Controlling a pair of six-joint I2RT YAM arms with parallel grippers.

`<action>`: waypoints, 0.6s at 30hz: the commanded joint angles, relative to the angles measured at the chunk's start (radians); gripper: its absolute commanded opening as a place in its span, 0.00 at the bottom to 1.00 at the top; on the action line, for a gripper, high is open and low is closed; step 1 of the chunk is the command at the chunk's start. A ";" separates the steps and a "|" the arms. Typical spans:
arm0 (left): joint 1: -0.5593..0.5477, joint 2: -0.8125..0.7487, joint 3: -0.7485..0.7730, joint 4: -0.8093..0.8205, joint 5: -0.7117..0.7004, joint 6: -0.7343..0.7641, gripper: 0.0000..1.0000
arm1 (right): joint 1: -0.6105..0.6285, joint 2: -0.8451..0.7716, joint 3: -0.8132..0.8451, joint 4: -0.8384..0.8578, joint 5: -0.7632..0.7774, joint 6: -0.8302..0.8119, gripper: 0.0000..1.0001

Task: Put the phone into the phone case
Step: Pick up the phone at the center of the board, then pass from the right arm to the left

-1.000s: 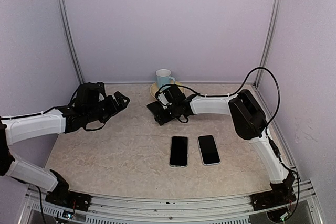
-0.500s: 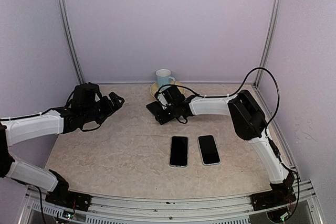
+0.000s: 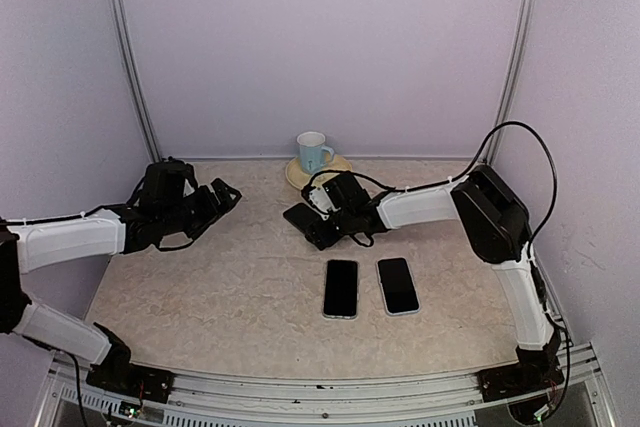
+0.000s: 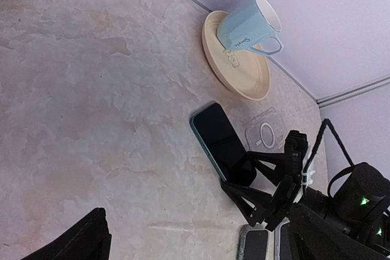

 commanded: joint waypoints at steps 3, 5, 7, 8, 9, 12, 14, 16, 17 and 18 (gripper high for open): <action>0.005 0.061 -0.013 0.072 0.094 0.033 0.99 | 0.035 -0.175 -0.117 0.152 -0.058 -0.116 0.56; 0.005 0.067 -0.016 0.094 0.115 0.044 0.99 | 0.043 -0.214 -0.152 0.179 -0.074 -0.140 0.55; 0.005 0.070 -0.012 0.111 0.137 0.056 0.99 | 0.049 -0.257 -0.190 0.203 -0.083 -0.156 0.54; 0.005 0.070 -0.009 0.115 0.150 0.065 0.99 | 0.052 -0.277 -0.209 0.212 -0.091 -0.165 0.54; 0.005 0.071 -0.005 0.119 0.166 0.074 0.99 | 0.055 -0.299 -0.228 0.220 -0.101 -0.175 0.54; 0.004 0.078 0.017 0.126 0.226 0.106 0.99 | 0.065 -0.366 -0.289 0.245 -0.112 -0.202 0.54; 0.004 0.086 0.030 0.134 0.280 0.126 0.99 | 0.075 -0.414 -0.333 0.259 -0.121 -0.222 0.54; 0.004 0.092 0.037 0.147 0.335 0.144 0.99 | 0.085 -0.466 -0.383 0.277 -0.125 -0.245 0.54; 0.004 0.093 0.041 0.150 0.353 0.151 0.99 | 0.090 -0.491 -0.409 0.286 -0.127 -0.258 0.54; 0.002 0.093 0.044 0.154 0.372 0.161 0.99 | 0.096 -0.517 -0.443 0.293 -0.130 -0.269 0.54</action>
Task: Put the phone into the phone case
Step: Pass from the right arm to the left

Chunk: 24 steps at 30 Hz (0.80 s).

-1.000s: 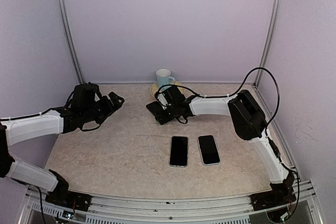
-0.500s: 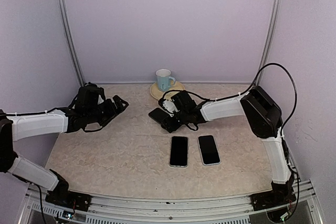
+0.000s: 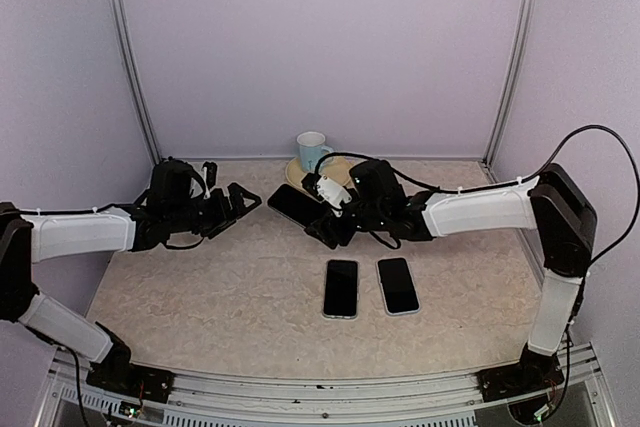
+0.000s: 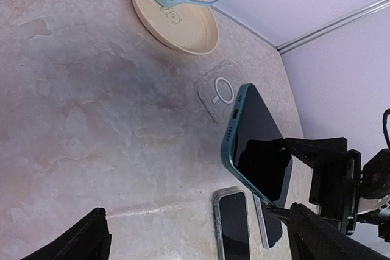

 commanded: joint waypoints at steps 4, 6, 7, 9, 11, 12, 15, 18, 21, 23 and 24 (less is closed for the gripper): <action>0.001 0.007 0.052 0.057 0.201 0.087 0.99 | 0.051 -0.212 -0.167 0.132 -0.031 -0.122 0.54; -0.003 0.005 0.063 0.059 0.243 0.102 0.98 | 0.062 -0.246 -0.200 0.135 -0.030 -0.146 0.54; -0.005 0.006 0.070 0.060 0.268 0.109 0.98 | 0.069 -0.262 -0.213 0.137 -0.030 -0.156 0.54; -0.014 0.016 0.088 0.057 0.316 0.122 0.98 | 0.082 -0.289 -0.240 0.147 -0.032 -0.178 0.54; -0.030 0.028 0.110 0.044 0.352 0.137 0.97 | 0.099 -0.310 -0.260 0.160 -0.021 -0.198 0.54; -0.038 0.038 0.121 0.039 0.374 0.142 0.97 | 0.107 -0.317 -0.266 0.165 -0.012 -0.207 0.54; -0.066 0.067 0.149 0.021 0.427 0.151 0.94 | 0.129 -0.325 -0.271 0.165 0.017 -0.233 0.54; -0.093 0.096 0.168 0.011 0.465 0.158 0.93 | 0.152 -0.333 -0.275 0.169 0.054 -0.262 0.54; -0.111 0.113 0.179 0.003 0.483 0.161 0.91 | 0.164 -0.337 -0.282 0.174 0.075 -0.276 0.54; -0.118 0.119 0.183 0.004 0.504 0.162 0.89 | 0.168 -0.344 -0.289 0.178 0.076 -0.285 0.54; -0.120 0.121 0.184 0.005 0.512 0.162 0.88 | 0.169 -0.346 -0.294 0.182 0.076 -0.289 0.54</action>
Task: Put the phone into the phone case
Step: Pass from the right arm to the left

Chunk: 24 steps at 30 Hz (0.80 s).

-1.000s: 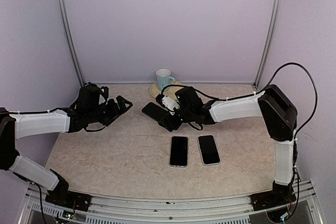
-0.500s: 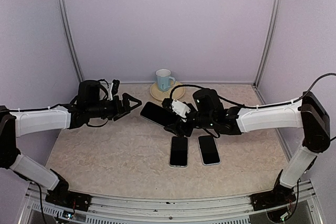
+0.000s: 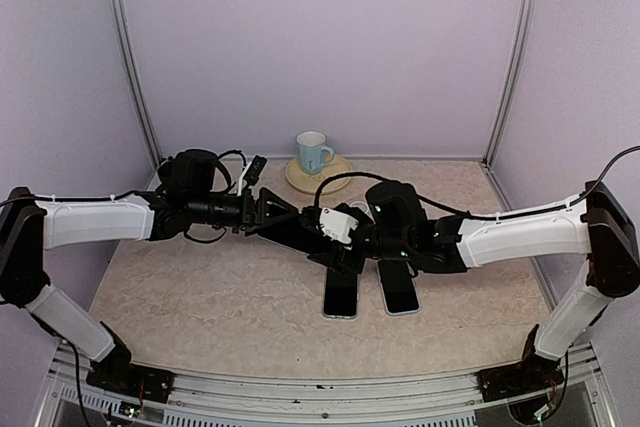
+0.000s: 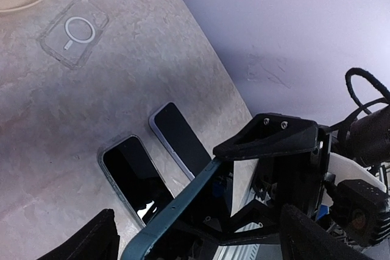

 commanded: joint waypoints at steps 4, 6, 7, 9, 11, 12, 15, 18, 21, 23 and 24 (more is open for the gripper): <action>-0.023 0.023 0.045 -0.009 0.100 0.029 0.82 | 0.012 -0.063 -0.030 0.095 0.031 -0.045 0.54; -0.027 0.026 0.049 -0.008 0.112 0.030 0.79 | 0.012 -0.066 -0.035 0.098 0.031 -0.049 0.54; -0.027 0.028 0.050 -0.007 0.115 0.031 0.76 | 0.012 -0.066 -0.038 0.100 0.031 -0.051 0.54; -0.029 0.030 0.050 -0.003 0.125 0.030 0.72 | 0.012 -0.067 -0.041 0.101 0.031 -0.056 0.54; -0.029 0.033 0.050 0.000 0.134 0.029 0.69 | 0.012 -0.066 -0.041 0.102 0.031 -0.059 0.54; -0.030 0.034 0.050 0.002 0.140 0.028 0.66 | 0.012 -0.067 -0.043 0.104 0.031 -0.060 0.54; -0.030 0.039 0.050 0.004 0.152 0.027 0.57 | 0.012 -0.069 -0.044 0.108 0.031 -0.066 0.54; -0.030 0.042 0.048 0.007 0.167 0.026 0.47 | 0.012 -0.069 -0.047 0.110 0.031 -0.074 0.54; -0.030 0.043 0.048 0.010 0.173 0.026 0.41 | 0.012 -0.070 -0.051 0.112 0.046 -0.083 0.54; -0.030 0.044 0.048 0.009 0.176 0.026 0.37 | 0.012 -0.073 -0.054 0.114 0.052 -0.088 0.54; -0.030 0.044 0.048 0.009 0.178 0.026 0.34 | 0.012 -0.074 -0.055 0.113 0.055 -0.091 0.54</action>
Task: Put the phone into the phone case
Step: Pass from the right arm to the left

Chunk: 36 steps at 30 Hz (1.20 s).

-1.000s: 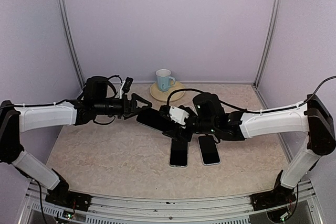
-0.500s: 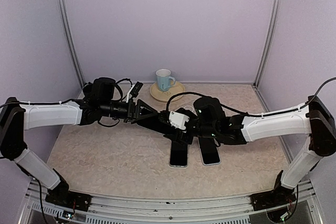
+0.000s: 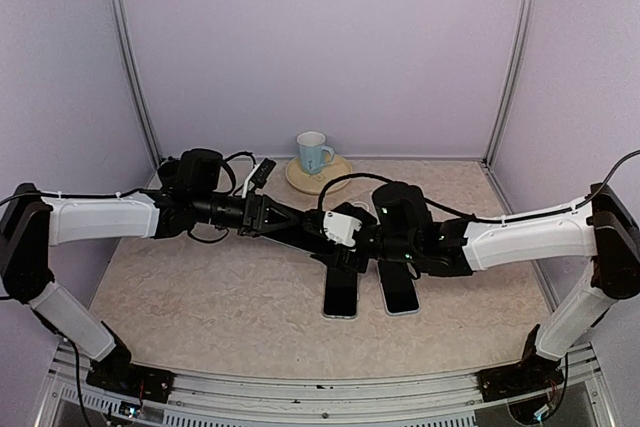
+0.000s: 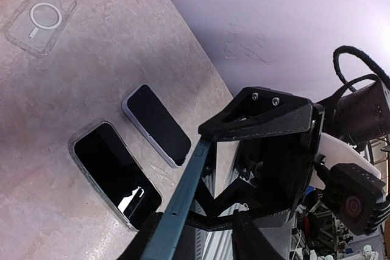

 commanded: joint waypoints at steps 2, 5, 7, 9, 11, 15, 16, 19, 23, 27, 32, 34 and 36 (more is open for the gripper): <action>-0.011 0.009 0.022 0.022 0.047 0.007 0.24 | 0.007 -0.045 -0.017 0.074 0.036 -0.016 0.54; -0.011 0.012 0.020 0.024 0.048 0.007 0.15 | 0.007 -0.049 -0.024 0.081 0.037 -0.020 0.54; -0.009 0.014 0.018 0.025 0.048 0.006 0.09 | 0.007 -0.051 -0.029 0.085 0.043 -0.023 0.54; -0.008 0.015 0.018 0.027 0.047 0.005 0.04 | 0.007 -0.051 -0.033 0.090 0.047 -0.026 0.54; -0.006 0.015 0.017 0.027 0.046 0.004 0.00 | 0.007 -0.050 -0.036 0.094 0.055 -0.029 0.54; -0.008 0.018 0.007 0.038 0.039 -0.006 0.00 | 0.007 -0.050 -0.039 0.109 0.086 -0.030 0.70; -0.008 0.017 0.004 0.041 0.033 -0.010 0.00 | 0.006 -0.053 -0.042 0.115 0.097 -0.028 0.76; -0.005 0.013 -0.007 0.053 0.017 -0.023 0.00 | 0.002 -0.063 -0.051 0.136 0.122 -0.018 0.93; -0.005 0.010 -0.013 0.074 -0.001 -0.043 0.00 | -0.027 -0.085 -0.050 0.142 0.112 0.026 1.00; -0.005 0.004 -0.019 0.091 -0.035 -0.044 0.00 | -0.091 -0.104 -0.027 0.130 0.072 0.118 1.00; 0.017 -0.019 -0.055 0.173 -0.039 -0.079 0.00 | -0.203 -0.064 0.088 0.008 0.021 0.257 1.00; 0.013 -0.019 -0.056 0.173 -0.058 -0.074 0.00 | -0.244 -0.026 0.139 -0.051 0.018 0.301 1.00; 0.007 -0.019 -0.058 0.170 -0.071 -0.066 0.00 | -0.284 0.011 0.187 -0.092 0.018 0.340 0.99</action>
